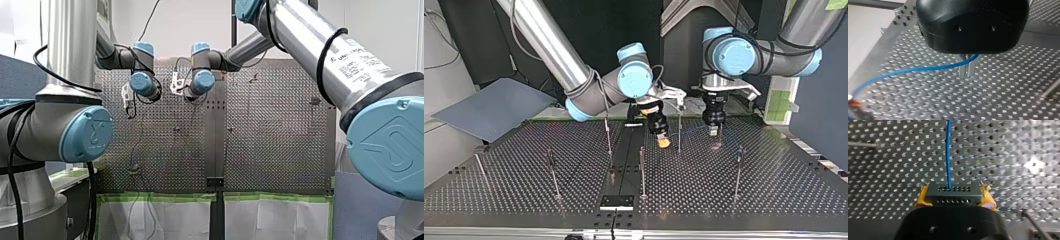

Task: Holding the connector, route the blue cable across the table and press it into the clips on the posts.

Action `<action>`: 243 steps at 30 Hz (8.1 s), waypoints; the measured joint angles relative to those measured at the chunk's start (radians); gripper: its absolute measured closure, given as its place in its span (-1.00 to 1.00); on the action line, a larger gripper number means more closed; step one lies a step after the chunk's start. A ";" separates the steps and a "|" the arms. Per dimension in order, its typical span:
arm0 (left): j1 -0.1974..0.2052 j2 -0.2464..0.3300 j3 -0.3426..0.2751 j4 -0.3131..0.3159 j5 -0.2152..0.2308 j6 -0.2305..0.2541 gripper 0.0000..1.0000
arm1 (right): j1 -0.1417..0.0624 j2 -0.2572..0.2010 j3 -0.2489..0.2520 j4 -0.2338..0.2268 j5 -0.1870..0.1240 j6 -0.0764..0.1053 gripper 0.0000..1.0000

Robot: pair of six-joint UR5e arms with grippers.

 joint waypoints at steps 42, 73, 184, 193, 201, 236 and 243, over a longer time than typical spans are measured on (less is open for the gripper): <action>-0.013 -0.265 -0.114 0.225 0.048 -0.017 0.99 | -0.052 0.015 0.229 -0.035 -0.123 -0.035 1.00; -0.001 -0.338 -0.033 0.273 0.107 -0.073 0.99 | -0.093 0.049 0.209 -0.056 -0.213 -0.032 1.00; -0.267 -0.204 -0.031 0.036 -0.102 -0.102 -1.00 | -0.245 0.051 0.200 -0.067 -0.265 -0.018 1.00; -0.330 -0.265 0.031 0.080 -0.100 -0.138 -1.00 | -0.245 0.051 0.200 -0.067 -0.264 -0.017 1.00; -0.316 -0.335 0.093 0.068 -0.140 -0.140 -1.00 | -0.245 0.051 0.200 -0.067 -0.265 -0.017 1.00; -0.259 -0.519 0.268 0.051 -0.081 -0.162 -1.00 | -0.252 0.051 0.200 -0.069 -0.265 -0.015 1.00; -0.260 -0.547 0.301 0.022 -0.105 -0.155 -1.00 | -0.252 0.051 0.200 -0.069 -0.266 -0.016 1.00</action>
